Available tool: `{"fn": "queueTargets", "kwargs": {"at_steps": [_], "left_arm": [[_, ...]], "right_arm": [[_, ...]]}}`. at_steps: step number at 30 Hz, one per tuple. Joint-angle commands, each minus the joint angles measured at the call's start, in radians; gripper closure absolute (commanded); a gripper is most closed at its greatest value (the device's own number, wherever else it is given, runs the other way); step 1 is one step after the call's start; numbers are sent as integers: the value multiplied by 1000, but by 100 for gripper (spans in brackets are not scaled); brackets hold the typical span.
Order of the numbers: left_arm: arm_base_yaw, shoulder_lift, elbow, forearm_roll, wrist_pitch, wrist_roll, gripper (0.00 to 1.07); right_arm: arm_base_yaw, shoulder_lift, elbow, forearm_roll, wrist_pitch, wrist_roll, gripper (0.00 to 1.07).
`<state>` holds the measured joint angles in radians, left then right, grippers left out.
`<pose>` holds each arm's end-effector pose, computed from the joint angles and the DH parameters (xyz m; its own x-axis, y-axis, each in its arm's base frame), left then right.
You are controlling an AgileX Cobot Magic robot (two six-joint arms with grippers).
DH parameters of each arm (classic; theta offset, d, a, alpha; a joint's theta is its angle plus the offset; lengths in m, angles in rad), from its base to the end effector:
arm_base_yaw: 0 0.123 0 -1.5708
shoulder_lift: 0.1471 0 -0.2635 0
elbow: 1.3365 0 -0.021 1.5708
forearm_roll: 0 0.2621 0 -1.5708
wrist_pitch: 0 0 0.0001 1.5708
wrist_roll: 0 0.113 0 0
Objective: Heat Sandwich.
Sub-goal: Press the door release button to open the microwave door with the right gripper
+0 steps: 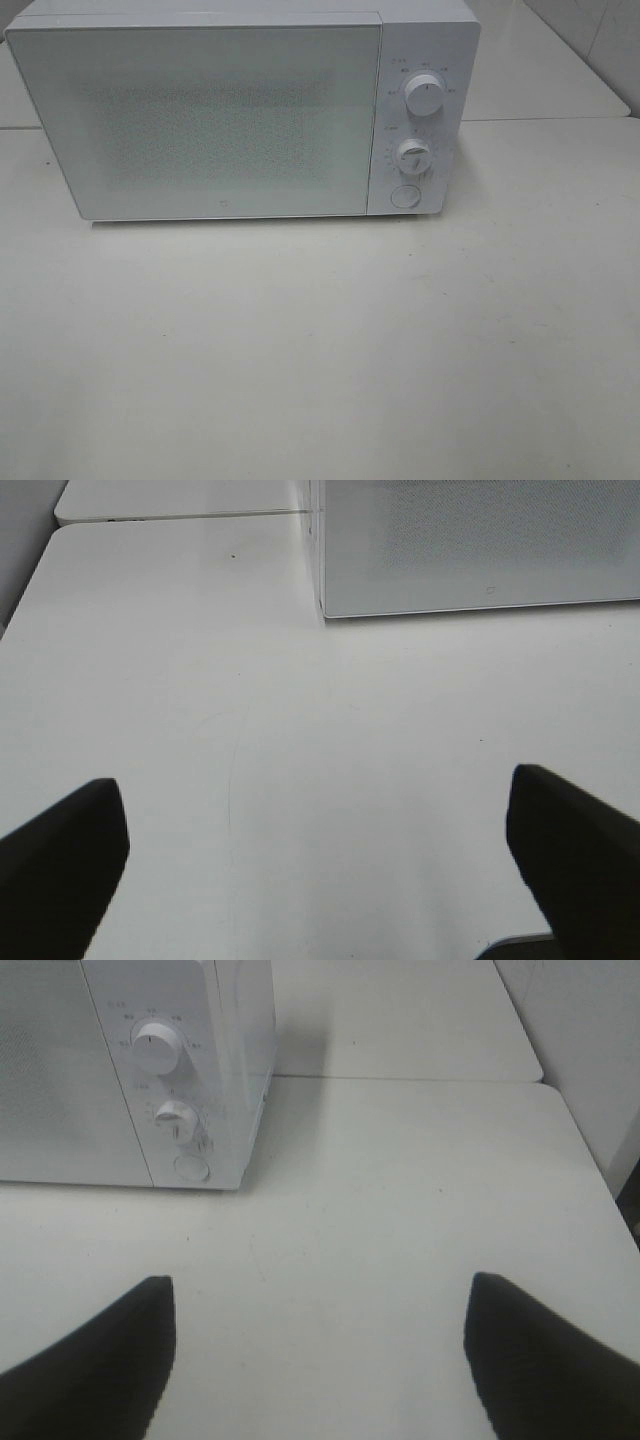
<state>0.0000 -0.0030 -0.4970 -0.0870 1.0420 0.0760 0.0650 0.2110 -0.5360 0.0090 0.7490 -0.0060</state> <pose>0.0471 -0.0085 0.2741 -0.4354 0.0319 -0.8997 0.0814 0.9967 -0.0040 0.0913 0.0066 0.3022 -0.3298 -0.0209 -0.9438 -0.0705 0.9975 0.0026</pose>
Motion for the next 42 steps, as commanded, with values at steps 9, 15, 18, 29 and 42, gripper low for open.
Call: {"fn": "queueTargets", "kwargs": {"at_steps": [9, 15, 18, 29, 42], "left_arm": [[-3, -20, 2, 1, -5, -7, 10], [-3, -20, 2, 1, -5, -7, 10], [-3, -20, 2, 1, -5, -7, 10], [-3, -20, 2, 1, -5, -7, 10], [-3, -20, 2, 1, -5, -7, 10]], "right_arm": [[-7, 199, 74, 7, -355, 16, 31], [-7, 315, 96, 7, -476, 44, 31], [-7, 410, 127, 6, -610, 44, 31], [-7, 651, 208, 6, -1027, 54, 31], [-3, 940, 237, 5, -1316, 48, 31]]}}
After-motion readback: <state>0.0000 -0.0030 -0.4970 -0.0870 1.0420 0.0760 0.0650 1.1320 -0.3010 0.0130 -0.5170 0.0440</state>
